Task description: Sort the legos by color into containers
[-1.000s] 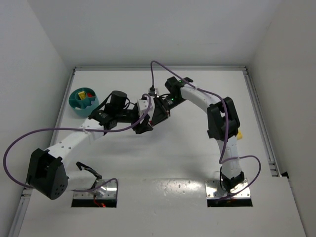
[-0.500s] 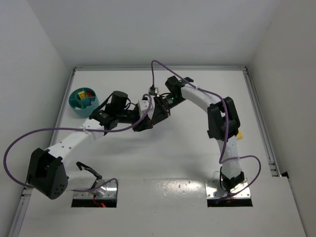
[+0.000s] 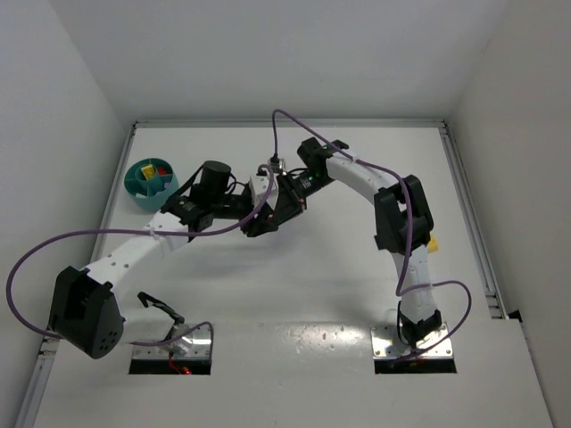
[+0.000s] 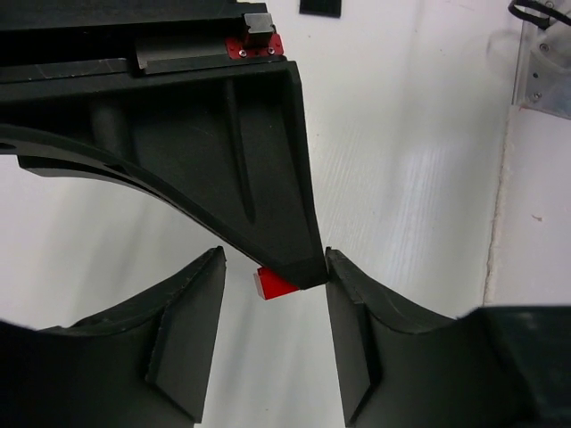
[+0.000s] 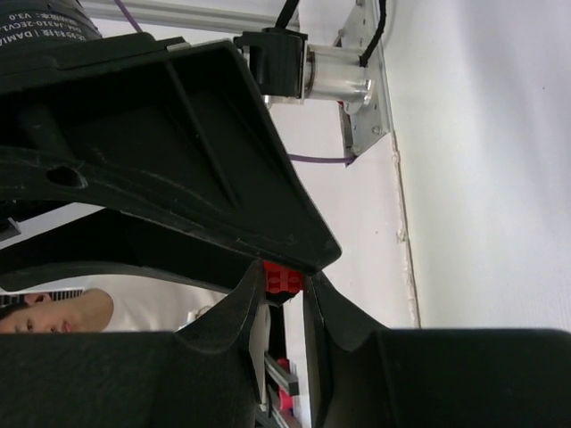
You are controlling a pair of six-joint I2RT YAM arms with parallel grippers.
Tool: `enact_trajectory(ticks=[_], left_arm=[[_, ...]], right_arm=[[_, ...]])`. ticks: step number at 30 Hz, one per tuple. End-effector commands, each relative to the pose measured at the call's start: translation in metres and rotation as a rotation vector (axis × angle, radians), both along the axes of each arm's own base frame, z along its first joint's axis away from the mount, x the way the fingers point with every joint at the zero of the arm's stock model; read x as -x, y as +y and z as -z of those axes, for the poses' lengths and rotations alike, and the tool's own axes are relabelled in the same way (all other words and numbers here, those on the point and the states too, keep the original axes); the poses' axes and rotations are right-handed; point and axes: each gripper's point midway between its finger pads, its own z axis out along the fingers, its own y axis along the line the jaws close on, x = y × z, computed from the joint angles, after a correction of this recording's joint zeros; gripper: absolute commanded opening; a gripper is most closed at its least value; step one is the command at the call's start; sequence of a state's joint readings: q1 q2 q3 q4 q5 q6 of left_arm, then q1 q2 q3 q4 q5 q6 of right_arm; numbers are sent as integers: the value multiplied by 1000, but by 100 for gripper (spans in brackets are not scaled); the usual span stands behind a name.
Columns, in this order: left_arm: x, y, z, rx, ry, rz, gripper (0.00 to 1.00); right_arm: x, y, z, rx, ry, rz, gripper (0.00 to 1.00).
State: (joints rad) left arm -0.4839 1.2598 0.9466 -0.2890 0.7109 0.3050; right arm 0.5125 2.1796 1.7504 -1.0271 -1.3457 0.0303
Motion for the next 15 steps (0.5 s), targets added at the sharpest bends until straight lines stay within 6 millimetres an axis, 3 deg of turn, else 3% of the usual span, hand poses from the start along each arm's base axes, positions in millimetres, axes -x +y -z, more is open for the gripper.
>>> enact_trajectory(ticks=[1, 6, 13, 15], left_arm=[[-10, -9, -30, 50, -77, 7, 53], [-11, -8, -30, 46, -79, -1, 40], [-13, -6, -24, 33, -74, -17, 38], [-13, -6, -24, 33, -74, -17, 29]], right_arm=[[1, 3, -5, -32, -17, -9, 12], [0, 3, -5, -32, -17, -8, 11], [0, 1, -11, -52, -8, 2, 11], [1, 1, -12, -59, 11, 3, 11]])
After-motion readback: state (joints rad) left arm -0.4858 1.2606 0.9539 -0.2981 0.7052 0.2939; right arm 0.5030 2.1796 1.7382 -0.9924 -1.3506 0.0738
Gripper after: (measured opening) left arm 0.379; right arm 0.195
